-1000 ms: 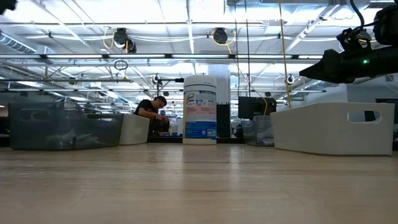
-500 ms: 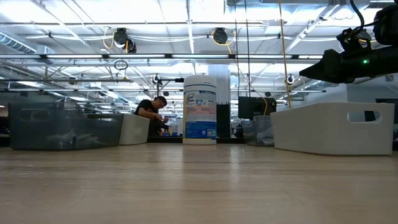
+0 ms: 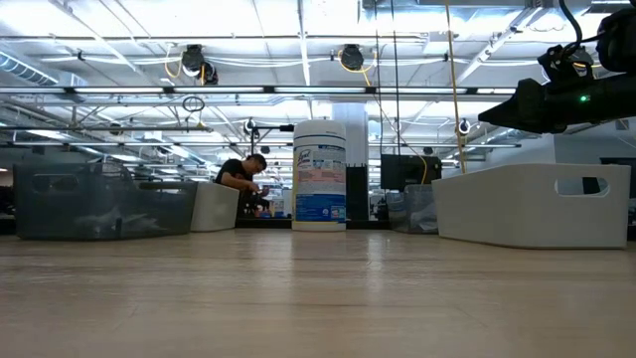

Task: Pick & Place First Aid Supplies
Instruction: Put the orange ointment pack into the left black bin

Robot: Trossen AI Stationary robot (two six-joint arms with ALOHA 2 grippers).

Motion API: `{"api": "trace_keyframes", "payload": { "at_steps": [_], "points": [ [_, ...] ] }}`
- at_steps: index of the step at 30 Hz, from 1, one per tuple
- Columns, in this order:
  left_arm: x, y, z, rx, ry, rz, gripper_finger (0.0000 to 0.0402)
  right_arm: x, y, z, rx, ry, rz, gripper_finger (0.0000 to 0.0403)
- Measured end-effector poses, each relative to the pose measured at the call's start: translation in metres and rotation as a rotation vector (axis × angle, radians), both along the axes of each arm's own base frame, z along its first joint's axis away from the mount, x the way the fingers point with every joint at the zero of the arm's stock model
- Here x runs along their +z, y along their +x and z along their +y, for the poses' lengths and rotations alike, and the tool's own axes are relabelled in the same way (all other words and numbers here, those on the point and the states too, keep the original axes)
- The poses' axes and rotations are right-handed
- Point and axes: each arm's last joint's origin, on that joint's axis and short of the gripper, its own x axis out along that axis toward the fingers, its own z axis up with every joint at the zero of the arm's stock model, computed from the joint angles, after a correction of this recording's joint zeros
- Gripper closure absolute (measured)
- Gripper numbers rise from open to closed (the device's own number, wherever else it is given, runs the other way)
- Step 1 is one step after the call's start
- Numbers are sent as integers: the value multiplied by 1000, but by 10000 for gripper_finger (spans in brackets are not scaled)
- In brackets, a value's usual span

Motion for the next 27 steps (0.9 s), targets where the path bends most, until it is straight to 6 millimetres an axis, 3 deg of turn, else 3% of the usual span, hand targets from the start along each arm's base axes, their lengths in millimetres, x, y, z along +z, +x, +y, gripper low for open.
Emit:
{"api": "trace_keyframes", "payload": {
  "at_steps": [9, 13, 19, 27],
  "points": [
    [-18, 1, -2, -39, -11, -3, 225, 0, 0, 0, -1, 0, 0, 165],
    [-18, 5, -3, -46, -44, -17, 274, 0, 0, 0, 0, 0, 0, 165],
    [-19, 10, -1, -42, -53, -22, 381, 0, 0, 0, 0, 0, 0, 165],
    [-8, 16, 6, -26, -70, 9, 397, 0, 0, 0, -1, 0, 0, 165]
  ]
}}
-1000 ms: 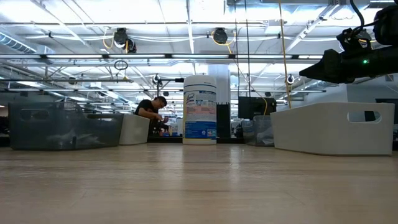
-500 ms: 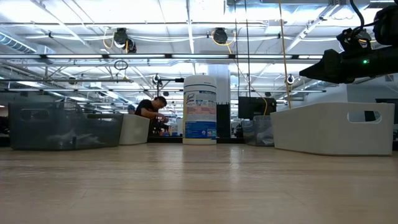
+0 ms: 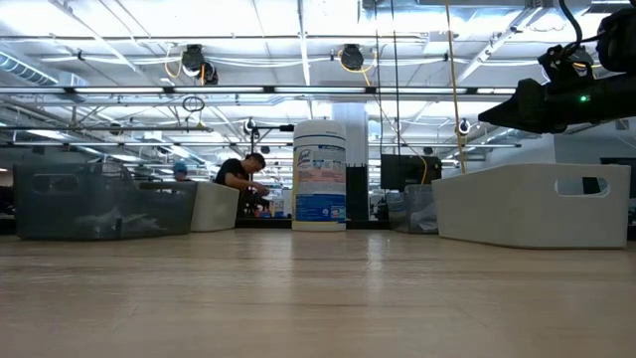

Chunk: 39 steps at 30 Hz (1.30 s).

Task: Pick & Place First Aid Supplies
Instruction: Put the orange ointment pack into the left black bin

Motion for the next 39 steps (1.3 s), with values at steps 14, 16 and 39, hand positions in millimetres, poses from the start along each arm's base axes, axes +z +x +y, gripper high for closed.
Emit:
{"api": "trace_keyframes", "payload": {
  "at_steps": [14, 16, 39],
  "points": [
    [61, 9, 41, 120, -179, -111, 400, 0, 0, 0, 0, 0, 0, 165],
    [67, 8, 49, 146, -179, -115, 400, 0, 0, 0, 0, 0, 0, 165],
    [79, 42, 157, 692, -52, -129, 401, 0, 0, 0, 0, 0, 0, 165]
  ]
}}
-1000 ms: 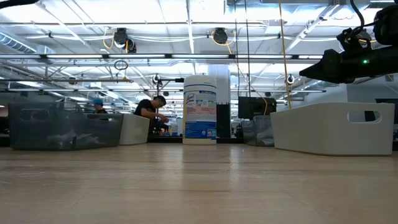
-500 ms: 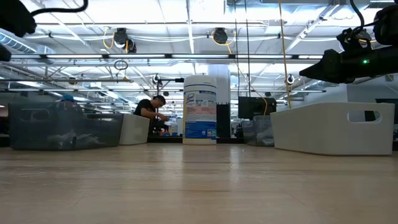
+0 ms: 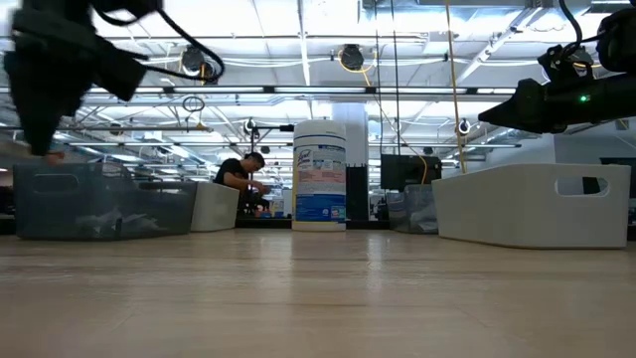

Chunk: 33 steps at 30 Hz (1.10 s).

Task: Pick & Place First Aid Supplies
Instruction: Put the orange ointment pack into the left black bin

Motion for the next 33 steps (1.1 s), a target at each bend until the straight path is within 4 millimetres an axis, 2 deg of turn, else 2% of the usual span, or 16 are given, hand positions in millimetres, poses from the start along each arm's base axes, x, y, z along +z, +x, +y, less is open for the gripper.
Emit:
{"api": "trace_keyframes", "payload": {
  "at_steps": [4, 12, 19, 23, 33],
  "points": [
    [5, 5, 23, 91, -1, -20, 401, 0, 0, 0, 1, 0, 0, 165],
    [32, 13, 61, 170, 27, -114, 401, 0, 0, 0, 0, 0, 0, 165],
    [39, 4, 94, 254, 63, -107, 401, 0, 0, 0, 0, 0, 0, 165],
    [28, -3, 106, 288, 106, -60, 401, 0, 0, 0, 1, 0, 0, 165],
    [-24, 1, 116, 291, 176, -19, 401, 0, 0, 0, 1, 0, 0, 165]
  ]
}}
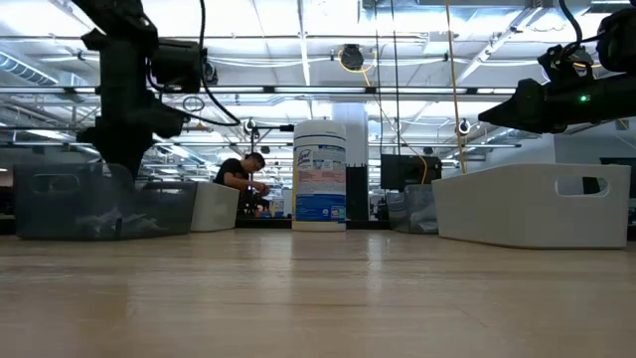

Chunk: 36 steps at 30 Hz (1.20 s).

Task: Pick & Place First Aid Supplies
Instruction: Put the orange ointment pack into the left black bin

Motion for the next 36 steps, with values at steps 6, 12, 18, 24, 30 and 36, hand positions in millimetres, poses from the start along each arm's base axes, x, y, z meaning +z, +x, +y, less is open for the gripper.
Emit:
{"api": "trace_keyframes", "payload": {
  "at_steps": [6, 12, 18, 24, 30, 36],
  "points": [
    [-10, 2, 0, -25, -22, 25, 369, 0, 0, 0, 0, 0, 0, 165],
    [-10, 1, 0, -50, -31, 32, 281, 0, 0, 0, 0, 0, 0, 165],
    [-10, -1, 0, -38, -117, 15, 222, 0, 0, 0, -1, 0, 0, 165],
    [-6, 0, 3, -28, -155, -18, 207, 0, 0, 0, 0, 0, 0, 165],
    [13, 3, 1, -15, -170, 7, 220, 0, 0, 0, 0, 0, 0, 165],
    [37, 3, -14, 15, -193, 58, 233, 0, 0, 0, -1, 0, 0, 165]
  ]
}}
